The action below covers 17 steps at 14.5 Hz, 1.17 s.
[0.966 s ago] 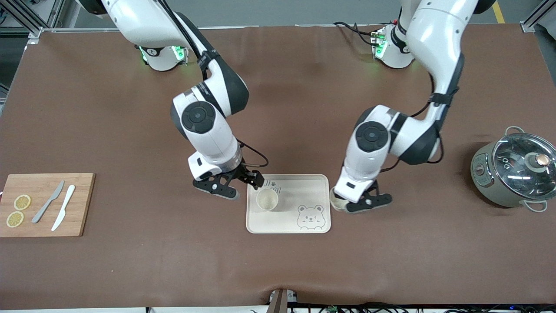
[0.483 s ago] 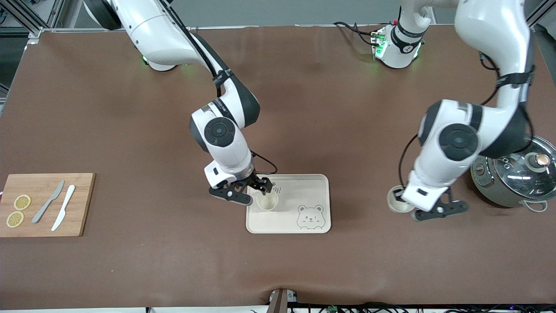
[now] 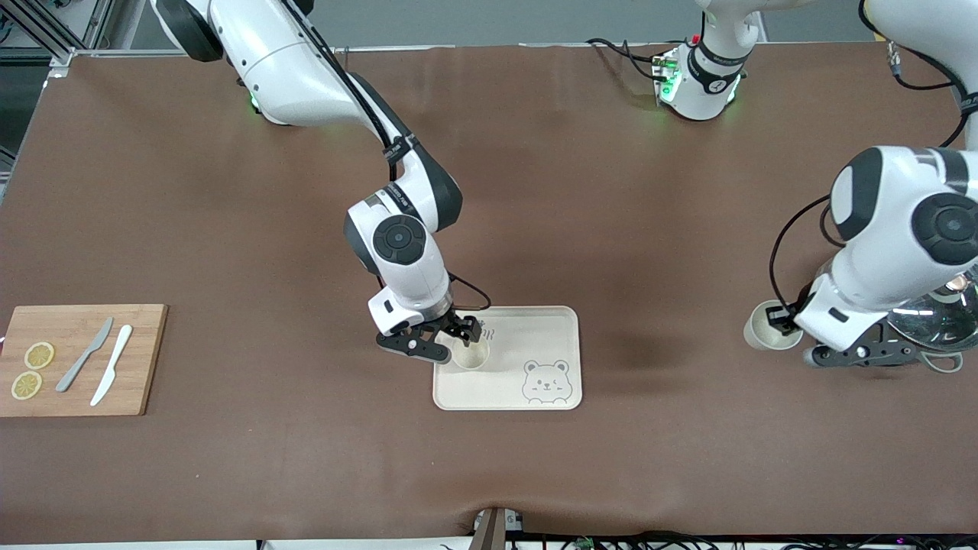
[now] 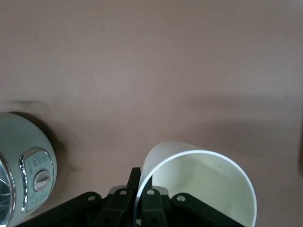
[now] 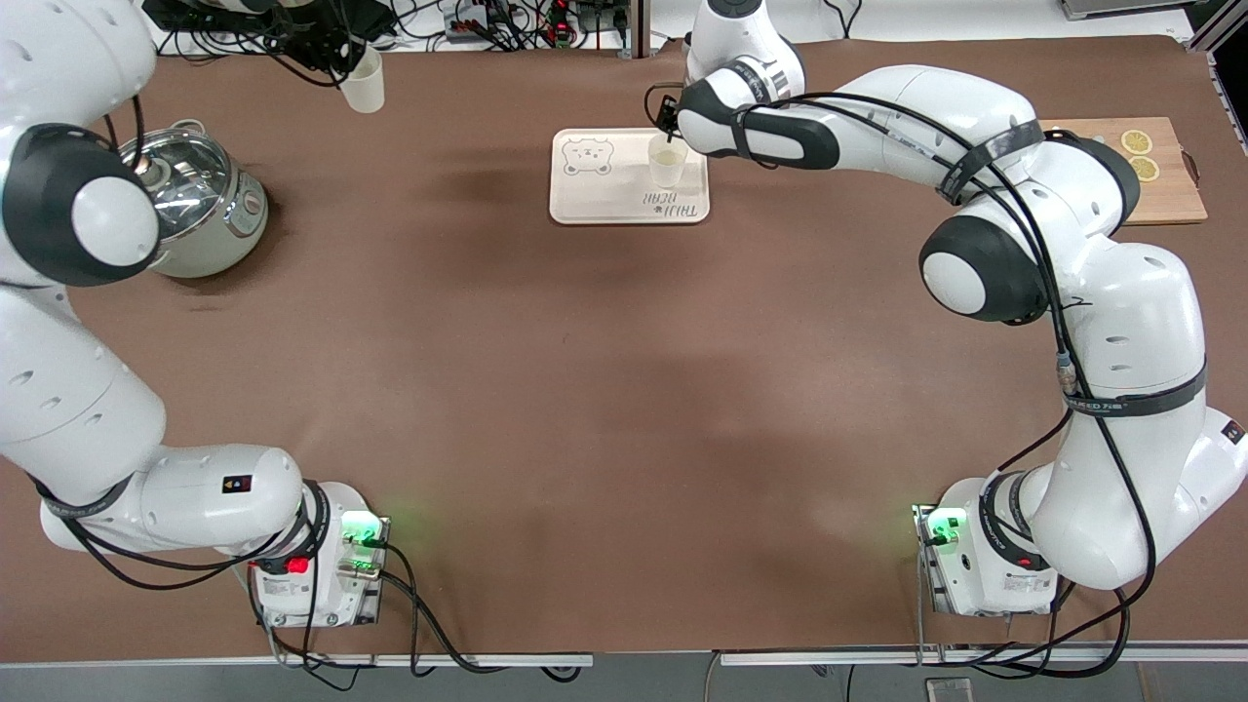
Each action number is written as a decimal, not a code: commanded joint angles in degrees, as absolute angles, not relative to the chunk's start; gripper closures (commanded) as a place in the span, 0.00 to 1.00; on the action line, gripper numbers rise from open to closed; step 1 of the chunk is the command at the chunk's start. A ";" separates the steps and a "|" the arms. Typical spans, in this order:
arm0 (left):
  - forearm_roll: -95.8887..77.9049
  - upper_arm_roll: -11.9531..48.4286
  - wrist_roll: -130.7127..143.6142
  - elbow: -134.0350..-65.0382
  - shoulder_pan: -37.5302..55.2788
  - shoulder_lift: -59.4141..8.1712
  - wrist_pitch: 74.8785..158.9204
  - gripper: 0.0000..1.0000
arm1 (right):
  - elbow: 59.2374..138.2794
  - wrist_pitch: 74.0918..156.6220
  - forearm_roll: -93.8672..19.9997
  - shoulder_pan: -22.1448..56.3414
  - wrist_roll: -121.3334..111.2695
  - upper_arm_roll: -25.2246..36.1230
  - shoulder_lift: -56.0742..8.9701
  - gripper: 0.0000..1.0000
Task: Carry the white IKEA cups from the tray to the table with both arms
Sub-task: 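Carry the cup toward the pot with the left gripper while the right gripper descends, then set the cup down beside the pot while the right gripper grasps the other cup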
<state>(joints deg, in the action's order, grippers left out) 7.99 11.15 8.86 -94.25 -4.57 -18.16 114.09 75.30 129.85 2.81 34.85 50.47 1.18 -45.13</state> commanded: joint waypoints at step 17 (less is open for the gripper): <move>-5.27 12.04 -5.01 -137.11 -8.96 -3.42 149.50 1.00 | 73.56 135.70 6.06 36.83 52.82 1.67 -51.42 0.00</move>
<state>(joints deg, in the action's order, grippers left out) -3.35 11.23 -3.19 -135.56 -7.97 -3.98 148.36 75.26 135.51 4.59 36.51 51.20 1.36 -50.30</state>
